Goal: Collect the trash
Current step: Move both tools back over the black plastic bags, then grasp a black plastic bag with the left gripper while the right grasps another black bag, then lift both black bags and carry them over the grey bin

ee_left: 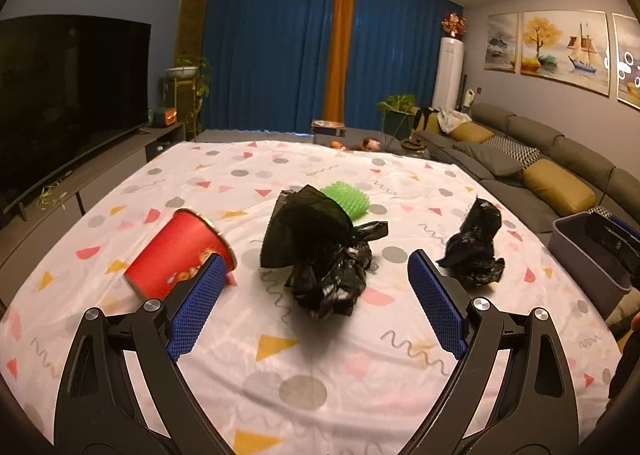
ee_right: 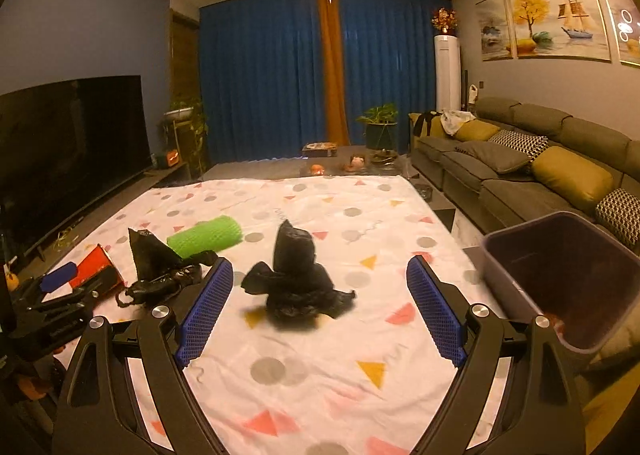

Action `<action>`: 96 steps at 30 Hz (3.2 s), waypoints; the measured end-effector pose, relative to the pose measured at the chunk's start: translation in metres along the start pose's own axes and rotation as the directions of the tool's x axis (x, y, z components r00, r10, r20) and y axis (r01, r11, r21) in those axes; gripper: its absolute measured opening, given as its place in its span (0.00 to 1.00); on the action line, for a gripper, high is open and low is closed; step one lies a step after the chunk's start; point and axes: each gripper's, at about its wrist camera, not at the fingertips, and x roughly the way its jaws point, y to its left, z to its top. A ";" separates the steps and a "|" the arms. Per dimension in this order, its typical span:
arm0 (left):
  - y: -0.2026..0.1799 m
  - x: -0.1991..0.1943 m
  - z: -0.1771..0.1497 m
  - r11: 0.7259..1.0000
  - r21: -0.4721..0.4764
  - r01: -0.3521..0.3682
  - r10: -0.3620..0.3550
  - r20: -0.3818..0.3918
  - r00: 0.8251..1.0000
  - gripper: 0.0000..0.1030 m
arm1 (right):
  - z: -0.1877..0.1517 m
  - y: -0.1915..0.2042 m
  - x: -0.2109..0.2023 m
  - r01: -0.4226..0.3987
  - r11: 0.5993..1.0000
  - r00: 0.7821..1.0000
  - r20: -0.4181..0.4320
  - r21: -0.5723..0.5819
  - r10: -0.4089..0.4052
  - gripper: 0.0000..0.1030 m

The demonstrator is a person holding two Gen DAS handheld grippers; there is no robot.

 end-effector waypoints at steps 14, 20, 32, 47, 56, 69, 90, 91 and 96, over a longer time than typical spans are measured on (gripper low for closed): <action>-0.003 0.080 0.001 0.996 -0.040 0.085 -0.092 -0.246 0.965 0.63 | 0.002 0.012 0.066 -0.001 1.000 0.997 -0.075 -0.001 0.001 0.78; 0.005 0.097 -0.004 0.985 -0.105 0.140 -0.167 -0.316 0.934 0.29 | 0.001 0.016 0.093 -0.001 1.000 0.993 -0.119 -0.008 0.000 0.66; -0.002 0.072 0.000 0.981 -0.066 0.184 -0.193 -0.190 0.963 0.10 | -0.005 0.022 0.118 -0.007 0.999 0.983 -0.185 -0.031 0.001 0.27; 0.009 0.064 0.005 0.978 -0.089 0.187 -0.198 -0.141 0.970 0.10 | 0.003 0.008 0.079 -0.021 1.000 0.993 -0.113 0.018 0.023 0.02; 0.005 0.062 0.001 0.979 -0.086 0.184 -0.195 -0.139 0.971 0.10 | 0.006 0.006 0.029 -0.027 1.000 0.998 -0.051 -0.004 0.027 0.02; -0.027 0.014 0.007 0.977 -0.047 0.210 -0.213 -0.082 0.974 0.10 | 0.009 -0.016 -0.028 -0.016 0.999 1.000 0.023 -0.028 0.016 0.02; -0.167 -0.032 0.018 0.911 0.110 0.398 -0.393 -0.066 0.917 0.10 | 0.010 -0.115 -0.082 0.135 0.990 0.986 0.098 0.028 -0.137 0.02; -0.177 -0.032 0.018 0.904 0.119 0.410 -0.404 -0.068 0.912 0.10 | 0.011 -0.124 -0.082 0.156 0.987 0.983 0.097 0.035 -0.158 0.02; -0.230 -0.025 0.021 0.863 0.157 0.479 -0.472 -0.082 0.878 0.10 | 0.011 -0.162 -0.082 0.229 0.971 0.968 0.090 0.075 -0.235 0.02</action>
